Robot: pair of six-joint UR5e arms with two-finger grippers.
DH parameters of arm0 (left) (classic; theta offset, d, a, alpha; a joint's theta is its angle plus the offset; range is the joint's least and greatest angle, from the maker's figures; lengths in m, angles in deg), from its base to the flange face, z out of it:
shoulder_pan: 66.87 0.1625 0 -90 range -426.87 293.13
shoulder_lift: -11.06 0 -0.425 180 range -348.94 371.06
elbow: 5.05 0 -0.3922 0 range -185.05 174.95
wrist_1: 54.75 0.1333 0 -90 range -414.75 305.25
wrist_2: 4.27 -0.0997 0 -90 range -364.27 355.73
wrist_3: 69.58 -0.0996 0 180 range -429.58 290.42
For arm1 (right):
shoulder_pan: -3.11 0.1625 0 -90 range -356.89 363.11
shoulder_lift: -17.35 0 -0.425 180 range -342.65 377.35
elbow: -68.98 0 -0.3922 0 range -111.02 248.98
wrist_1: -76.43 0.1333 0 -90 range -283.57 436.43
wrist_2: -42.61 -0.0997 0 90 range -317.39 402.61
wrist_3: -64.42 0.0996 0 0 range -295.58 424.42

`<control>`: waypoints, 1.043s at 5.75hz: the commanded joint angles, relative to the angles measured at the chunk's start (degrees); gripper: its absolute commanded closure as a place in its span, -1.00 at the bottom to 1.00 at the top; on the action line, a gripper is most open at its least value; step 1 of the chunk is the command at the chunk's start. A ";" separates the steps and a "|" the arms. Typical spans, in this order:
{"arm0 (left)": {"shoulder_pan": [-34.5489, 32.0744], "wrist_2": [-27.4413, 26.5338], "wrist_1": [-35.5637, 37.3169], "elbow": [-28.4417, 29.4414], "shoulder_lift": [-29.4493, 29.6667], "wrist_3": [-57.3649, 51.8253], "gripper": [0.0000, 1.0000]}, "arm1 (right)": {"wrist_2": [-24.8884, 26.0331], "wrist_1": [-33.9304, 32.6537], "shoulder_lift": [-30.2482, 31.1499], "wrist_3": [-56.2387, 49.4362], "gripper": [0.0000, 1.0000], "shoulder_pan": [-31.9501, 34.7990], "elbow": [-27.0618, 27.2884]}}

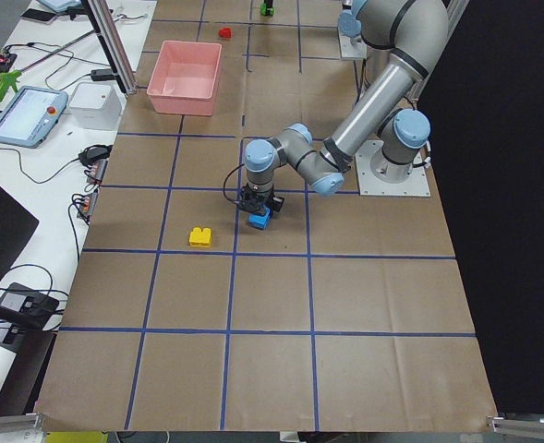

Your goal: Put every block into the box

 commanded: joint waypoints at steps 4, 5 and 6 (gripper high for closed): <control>-1.49 0.76 -35.01 25.78 -4.15 -12.54 1.00 | 0.33 4.10 1.63 1.00 0.84 0.09 -2.72; -3.93 0.94 -34.86 28.70 -3.37 -20.07 1.00 | 0.32 11.61 4.35 1.17 0.87 0.44 -7.01; -10.04 2.15 -34.69 32.12 -2.23 -21.28 1.00 | 0.15 16.65 5.85 3.09 0.88 3.14 -12.97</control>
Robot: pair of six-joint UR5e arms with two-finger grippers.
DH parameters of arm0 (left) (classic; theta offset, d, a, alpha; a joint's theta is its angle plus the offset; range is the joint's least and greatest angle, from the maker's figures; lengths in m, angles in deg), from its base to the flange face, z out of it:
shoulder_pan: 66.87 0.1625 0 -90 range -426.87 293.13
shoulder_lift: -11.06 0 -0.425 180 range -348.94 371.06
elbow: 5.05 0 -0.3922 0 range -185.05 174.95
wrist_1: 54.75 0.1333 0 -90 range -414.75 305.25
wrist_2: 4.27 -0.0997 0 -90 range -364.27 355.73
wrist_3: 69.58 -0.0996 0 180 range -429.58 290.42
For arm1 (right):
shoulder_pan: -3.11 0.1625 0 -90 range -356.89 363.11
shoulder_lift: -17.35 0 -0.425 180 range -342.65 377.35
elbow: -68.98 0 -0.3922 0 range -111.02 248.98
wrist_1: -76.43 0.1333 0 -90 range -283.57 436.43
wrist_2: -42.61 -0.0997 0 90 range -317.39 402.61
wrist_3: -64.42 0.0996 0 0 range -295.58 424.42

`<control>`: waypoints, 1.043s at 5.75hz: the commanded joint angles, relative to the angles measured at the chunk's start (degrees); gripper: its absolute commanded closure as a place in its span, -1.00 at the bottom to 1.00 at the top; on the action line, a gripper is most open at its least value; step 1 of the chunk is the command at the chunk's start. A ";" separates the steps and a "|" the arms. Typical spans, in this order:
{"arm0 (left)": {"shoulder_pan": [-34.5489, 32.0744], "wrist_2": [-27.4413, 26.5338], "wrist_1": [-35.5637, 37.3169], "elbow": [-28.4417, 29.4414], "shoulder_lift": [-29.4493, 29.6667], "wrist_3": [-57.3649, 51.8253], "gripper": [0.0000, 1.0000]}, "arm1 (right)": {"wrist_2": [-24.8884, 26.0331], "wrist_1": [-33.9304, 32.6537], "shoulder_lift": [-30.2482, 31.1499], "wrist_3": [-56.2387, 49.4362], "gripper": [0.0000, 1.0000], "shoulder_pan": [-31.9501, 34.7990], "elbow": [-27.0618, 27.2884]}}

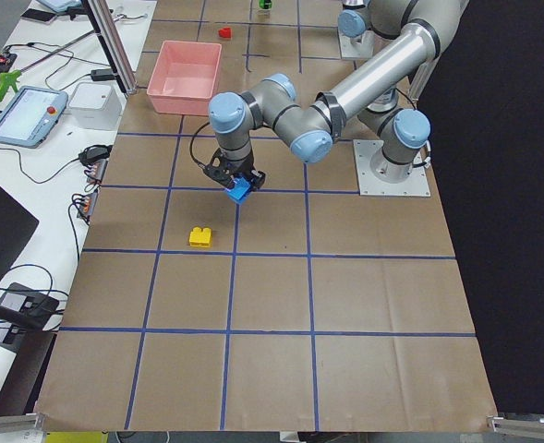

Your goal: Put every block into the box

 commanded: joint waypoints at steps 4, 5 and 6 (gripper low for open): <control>-29.01 -0.05 -0.60 30.59 20.20 2.09 1.00 | -5.71 9.47 -0.08 2.20 0.93 21.39 -23.75; -34.10 0.29 -0.60 37.27 25.21 8.30 1.00 | -11.50 9.29 -2.27 5.42 0.93 25.70 -26.12; -38.07 0.73 -0.52 41.17 29.09 14.72 1.00 | -14.43 9.29 -4.73 8.42 0.93 29.05 -29.45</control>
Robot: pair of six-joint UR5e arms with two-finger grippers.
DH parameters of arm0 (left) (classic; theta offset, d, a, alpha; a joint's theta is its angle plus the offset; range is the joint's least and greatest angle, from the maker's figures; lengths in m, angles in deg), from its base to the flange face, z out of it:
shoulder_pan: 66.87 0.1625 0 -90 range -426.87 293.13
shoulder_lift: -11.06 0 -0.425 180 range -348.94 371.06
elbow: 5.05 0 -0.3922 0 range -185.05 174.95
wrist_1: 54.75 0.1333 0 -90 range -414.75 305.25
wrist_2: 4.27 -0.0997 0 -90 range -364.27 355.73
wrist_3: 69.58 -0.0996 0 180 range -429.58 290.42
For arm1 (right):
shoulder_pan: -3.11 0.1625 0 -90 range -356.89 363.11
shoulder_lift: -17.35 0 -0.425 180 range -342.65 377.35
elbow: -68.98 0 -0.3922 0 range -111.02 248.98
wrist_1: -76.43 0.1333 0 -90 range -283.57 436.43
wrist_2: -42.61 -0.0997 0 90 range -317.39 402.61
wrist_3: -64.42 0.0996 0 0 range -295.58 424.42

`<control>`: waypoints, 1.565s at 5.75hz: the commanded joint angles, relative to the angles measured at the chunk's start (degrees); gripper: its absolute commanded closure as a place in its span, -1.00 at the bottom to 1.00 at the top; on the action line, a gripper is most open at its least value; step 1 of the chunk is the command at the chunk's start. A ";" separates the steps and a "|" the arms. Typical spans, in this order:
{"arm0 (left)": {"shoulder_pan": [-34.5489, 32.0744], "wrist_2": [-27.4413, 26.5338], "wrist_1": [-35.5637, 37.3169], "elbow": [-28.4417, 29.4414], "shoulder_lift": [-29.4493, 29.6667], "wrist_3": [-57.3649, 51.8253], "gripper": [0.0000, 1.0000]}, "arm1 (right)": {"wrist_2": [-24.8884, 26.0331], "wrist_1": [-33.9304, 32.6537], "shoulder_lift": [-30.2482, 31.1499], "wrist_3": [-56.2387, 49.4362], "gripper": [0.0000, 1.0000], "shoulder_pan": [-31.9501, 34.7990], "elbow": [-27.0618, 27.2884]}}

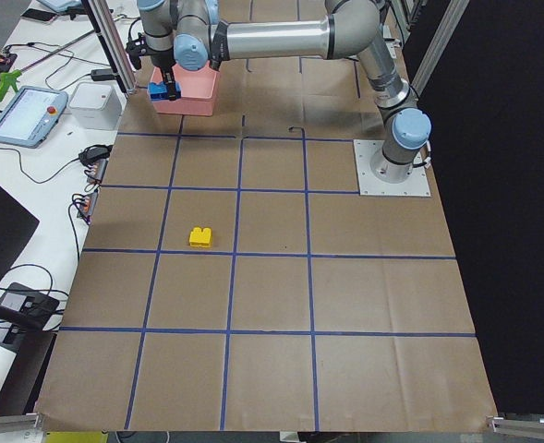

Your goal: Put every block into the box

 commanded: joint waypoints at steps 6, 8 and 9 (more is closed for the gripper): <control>-9.81 2.31 0.75 4.07 6.73 16.36 -0.77 | -10.77 -2.98 -10.73 15.30 0.88 13.38 -10.74; -5.78 2.21 -4.13 3.03 0.26 15.84 -0.99 | -10.77 -4.03 -12.85 15.75 0.87 13.91 -12.41; -2.45 2.13 -7.65 -0.46 -4.65 15.83 -0.99 | -10.60 -6.82 -15.03 19.67 0.87 16.26 -13.98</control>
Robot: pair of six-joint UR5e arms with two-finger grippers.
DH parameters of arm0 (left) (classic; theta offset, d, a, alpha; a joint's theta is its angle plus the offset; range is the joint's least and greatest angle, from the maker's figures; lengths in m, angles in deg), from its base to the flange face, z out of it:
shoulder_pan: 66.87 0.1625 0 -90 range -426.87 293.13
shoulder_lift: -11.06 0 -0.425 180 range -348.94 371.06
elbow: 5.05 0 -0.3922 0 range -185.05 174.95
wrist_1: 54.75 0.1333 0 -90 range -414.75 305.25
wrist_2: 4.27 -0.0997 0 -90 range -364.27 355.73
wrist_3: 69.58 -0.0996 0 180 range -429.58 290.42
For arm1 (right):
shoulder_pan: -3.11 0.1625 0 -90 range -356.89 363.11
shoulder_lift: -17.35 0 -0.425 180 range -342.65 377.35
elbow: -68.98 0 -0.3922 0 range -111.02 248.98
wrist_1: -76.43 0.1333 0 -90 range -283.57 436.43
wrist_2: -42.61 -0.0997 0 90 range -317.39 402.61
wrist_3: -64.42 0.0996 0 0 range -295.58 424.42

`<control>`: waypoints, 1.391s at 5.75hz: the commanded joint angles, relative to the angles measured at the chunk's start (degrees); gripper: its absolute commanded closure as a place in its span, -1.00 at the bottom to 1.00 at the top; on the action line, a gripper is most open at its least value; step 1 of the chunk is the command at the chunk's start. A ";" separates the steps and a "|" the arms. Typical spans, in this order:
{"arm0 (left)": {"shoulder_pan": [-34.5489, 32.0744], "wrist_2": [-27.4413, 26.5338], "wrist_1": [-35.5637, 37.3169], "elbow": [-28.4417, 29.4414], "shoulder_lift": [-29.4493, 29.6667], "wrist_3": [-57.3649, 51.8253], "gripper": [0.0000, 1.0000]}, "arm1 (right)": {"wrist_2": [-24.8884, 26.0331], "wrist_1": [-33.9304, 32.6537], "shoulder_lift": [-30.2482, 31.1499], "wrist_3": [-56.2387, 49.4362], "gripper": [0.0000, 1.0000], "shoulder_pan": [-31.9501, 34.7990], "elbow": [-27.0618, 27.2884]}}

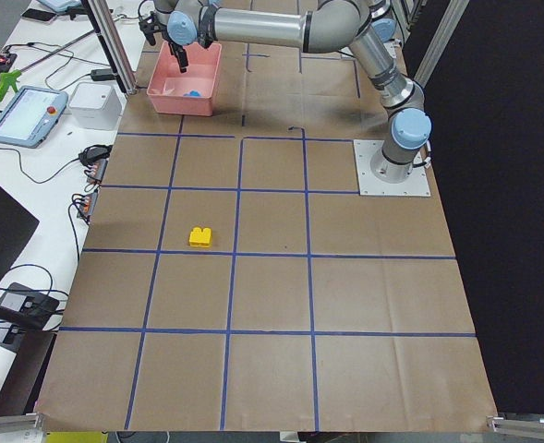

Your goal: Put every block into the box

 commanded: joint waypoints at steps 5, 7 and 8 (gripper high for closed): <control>27.68 -7.27 -3.89 -14.17 -14.76 -41.15 -0.99 | 0.98 -3.16 -7.24 6.00 -0.99 5.97 -4.73; 36.26 -7.18 -2.41 -13.47 -11.78 -53.65 -0.99 | 11.43 0.50 -3.58 -0.53 -0.99 3.53 -2.98; 38.37 -7.09 1.43 -13.21 -8.02 -58.22 -0.99 | 20.40 4.01 1.15 -2.24 -0.99 0.47 1.20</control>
